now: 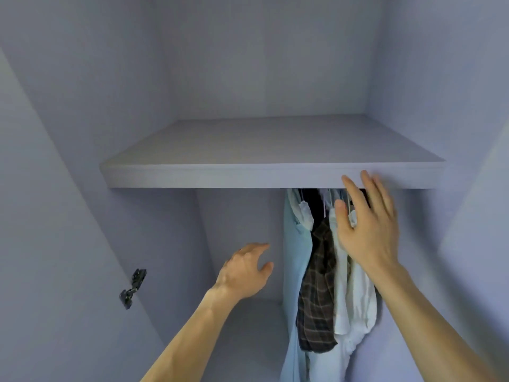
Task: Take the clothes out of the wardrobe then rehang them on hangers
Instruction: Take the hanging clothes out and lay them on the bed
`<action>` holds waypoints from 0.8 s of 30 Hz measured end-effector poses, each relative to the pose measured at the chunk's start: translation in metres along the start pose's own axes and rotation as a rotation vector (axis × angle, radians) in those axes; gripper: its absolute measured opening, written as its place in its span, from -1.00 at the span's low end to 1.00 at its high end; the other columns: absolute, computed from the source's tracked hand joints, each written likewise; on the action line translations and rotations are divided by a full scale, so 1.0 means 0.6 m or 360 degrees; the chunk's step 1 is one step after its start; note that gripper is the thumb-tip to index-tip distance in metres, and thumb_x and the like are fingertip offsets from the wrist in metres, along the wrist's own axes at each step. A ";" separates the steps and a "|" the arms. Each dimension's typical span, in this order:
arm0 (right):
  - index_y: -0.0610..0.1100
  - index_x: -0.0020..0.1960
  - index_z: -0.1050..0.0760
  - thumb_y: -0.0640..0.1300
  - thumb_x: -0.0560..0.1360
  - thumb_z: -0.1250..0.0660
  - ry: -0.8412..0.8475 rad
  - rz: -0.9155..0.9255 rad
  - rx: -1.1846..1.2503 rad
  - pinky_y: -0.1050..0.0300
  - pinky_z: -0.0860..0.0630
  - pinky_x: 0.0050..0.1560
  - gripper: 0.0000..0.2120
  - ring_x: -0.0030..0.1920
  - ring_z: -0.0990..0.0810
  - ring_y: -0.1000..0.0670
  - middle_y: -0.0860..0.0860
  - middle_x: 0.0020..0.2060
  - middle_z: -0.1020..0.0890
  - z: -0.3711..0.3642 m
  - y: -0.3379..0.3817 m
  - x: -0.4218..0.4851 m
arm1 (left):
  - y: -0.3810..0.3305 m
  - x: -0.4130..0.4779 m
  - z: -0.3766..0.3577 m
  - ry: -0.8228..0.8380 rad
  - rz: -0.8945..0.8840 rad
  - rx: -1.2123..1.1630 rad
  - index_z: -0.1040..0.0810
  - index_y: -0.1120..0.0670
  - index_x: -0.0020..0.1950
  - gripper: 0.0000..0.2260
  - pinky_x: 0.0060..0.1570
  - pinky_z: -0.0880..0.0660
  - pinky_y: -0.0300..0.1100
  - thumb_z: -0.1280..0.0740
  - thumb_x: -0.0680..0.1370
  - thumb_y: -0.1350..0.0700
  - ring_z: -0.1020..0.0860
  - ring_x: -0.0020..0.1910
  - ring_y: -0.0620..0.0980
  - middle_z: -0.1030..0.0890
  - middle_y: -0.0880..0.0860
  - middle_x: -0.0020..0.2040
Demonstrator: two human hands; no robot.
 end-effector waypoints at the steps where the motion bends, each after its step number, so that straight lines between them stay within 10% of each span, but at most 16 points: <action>1: -0.01 0.48 -0.41 0.04 0.64 -0.16 -0.0086 0.0013 -0.0088 -0.22 -0.20 0.50 -0.56 0.55 -0.21 -0.14 -0.12 0.51 -0.34 -0.007 -0.013 0.025 | -0.006 0.025 -0.006 0.0002 0.0003 0.0000 -0.23 -0.09 0.58 -0.50 0.49 -0.26 0.02 -0.21 0.64 -0.10 -0.24 0.54 -0.03 -0.25 -0.05 0.57; 18: 0.18 0.47 -0.30 0.06 0.66 -0.04 -0.0702 0.0248 -0.0355 -0.33 0.05 0.51 -0.61 0.57 -0.15 -0.08 -0.01 0.49 -0.31 -0.117 -0.083 0.084 | -0.065 0.256 -0.214 -0.0129 0.0482 -0.0728 -0.13 0.04 0.59 -0.36 0.24 -0.46 0.01 -0.29 0.60 -0.14 -0.46 0.35 0.18 -0.38 0.15 0.44; 24: 0.18 0.48 -0.32 0.06 0.65 -0.05 -0.0803 0.0287 -0.0374 -0.32 0.02 0.51 -0.59 0.55 -0.20 -0.09 -0.01 0.48 -0.33 -0.120 -0.083 0.081 | -0.071 0.286 -0.196 -0.0063 0.0359 -0.0519 0.05 -0.01 0.62 -0.30 0.18 -0.53 0.07 -0.22 0.56 0.18 -0.53 0.24 0.26 -0.48 0.18 0.35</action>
Point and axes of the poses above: each hand's wrist, its own x-axis towards the middle knuckle, its own z-axis out of the back of the hand, y = z × x, the point moved 8 cm from there along x, towards the middle knuckle
